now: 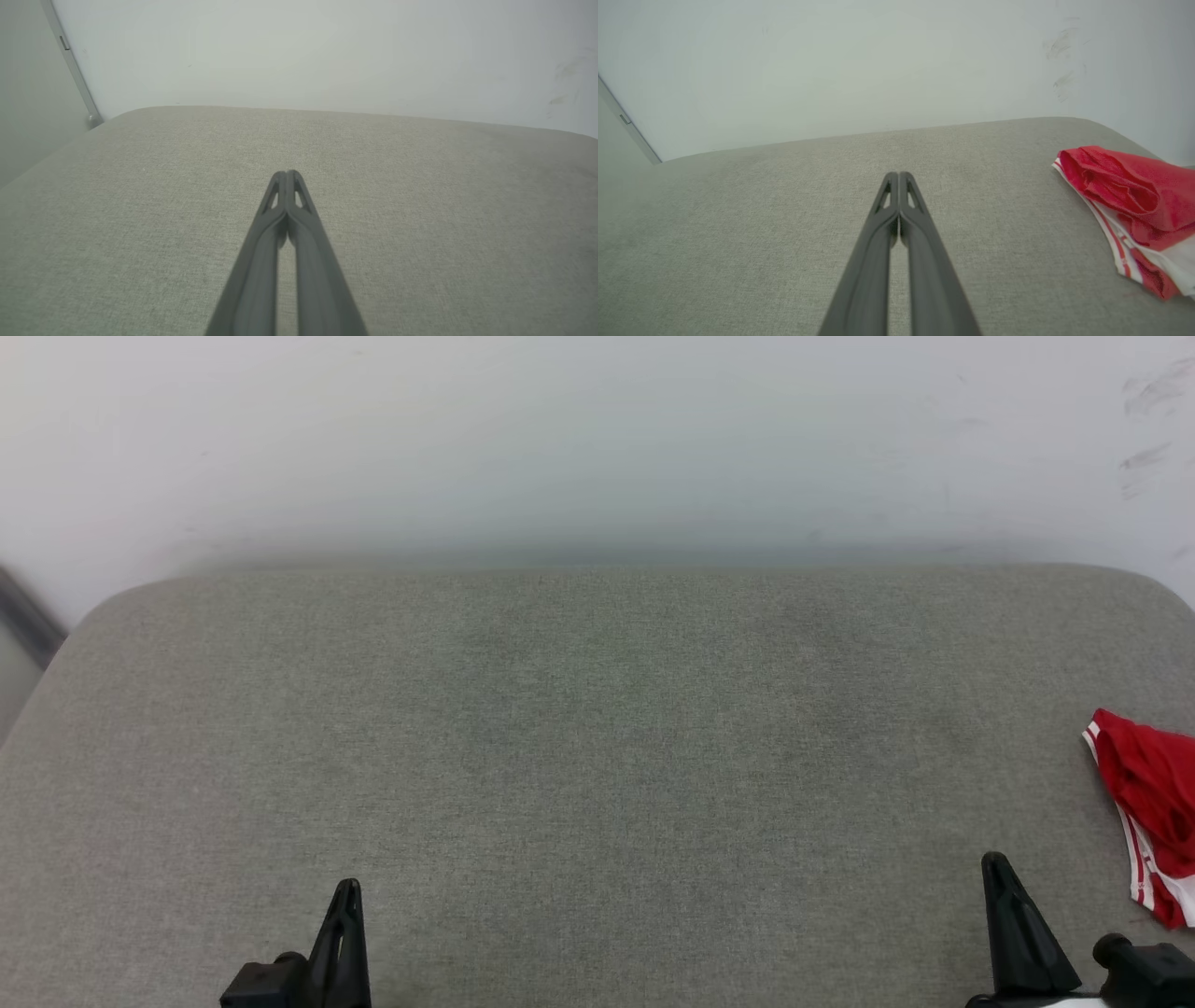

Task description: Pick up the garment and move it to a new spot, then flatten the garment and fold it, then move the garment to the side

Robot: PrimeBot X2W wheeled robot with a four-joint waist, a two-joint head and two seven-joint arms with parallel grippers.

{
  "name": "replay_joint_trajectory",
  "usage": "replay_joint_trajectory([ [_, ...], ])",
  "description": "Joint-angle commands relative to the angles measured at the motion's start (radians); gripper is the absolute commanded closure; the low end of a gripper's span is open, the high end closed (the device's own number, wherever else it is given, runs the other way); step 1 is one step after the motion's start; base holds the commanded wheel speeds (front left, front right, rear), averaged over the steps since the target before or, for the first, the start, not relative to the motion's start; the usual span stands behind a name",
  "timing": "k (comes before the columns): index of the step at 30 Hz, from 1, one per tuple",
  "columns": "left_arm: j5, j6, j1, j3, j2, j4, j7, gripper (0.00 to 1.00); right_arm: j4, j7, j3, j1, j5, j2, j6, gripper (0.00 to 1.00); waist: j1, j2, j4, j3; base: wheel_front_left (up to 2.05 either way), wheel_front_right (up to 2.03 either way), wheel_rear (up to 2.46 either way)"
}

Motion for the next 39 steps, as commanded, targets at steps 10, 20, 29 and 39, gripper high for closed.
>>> replay_joint_trajectory([
  [10, -0.240, -0.028, -0.053, 0.022, 0.003, 0.010, 0.054, 1.00, 0.014, 0.045, 0.005, -0.052, 0.246, -0.014, 0.000, 1.00, 0.0001, 0.0000, 0.000, 0.002, 0.00, 0.00, 0.00],
  [20, -0.419, -0.047, -0.083, 0.038, 0.004, 0.028, 0.096, 1.00, 0.034, 0.081, 0.006, -0.083, 0.425, -0.020, 0.000, 1.00, 0.0001, 0.0000, 0.000, 0.003, 0.00, 0.00, 0.00],
  [29, -0.548, -0.061, -0.105, 0.050, 0.005, 0.041, 0.127, 1.00, 0.049, 0.109, 0.005, -0.106, 0.554, -0.024, 0.000, 1.00, 0.0001, 0.0000, 0.001, 0.004, 0.00, 0.00, 0.00],
  [39, -0.694, -0.078, -0.129, 0.063, 0.005, 0.055, 0.162, 1.00, 0.064, 0.142, 0.003, -0.130, 0.698, -0.026, 0.000, 1.00, 0.0001, 0.0000, 0.001, 0.005, 0.00, 0.00, 0.00],
])
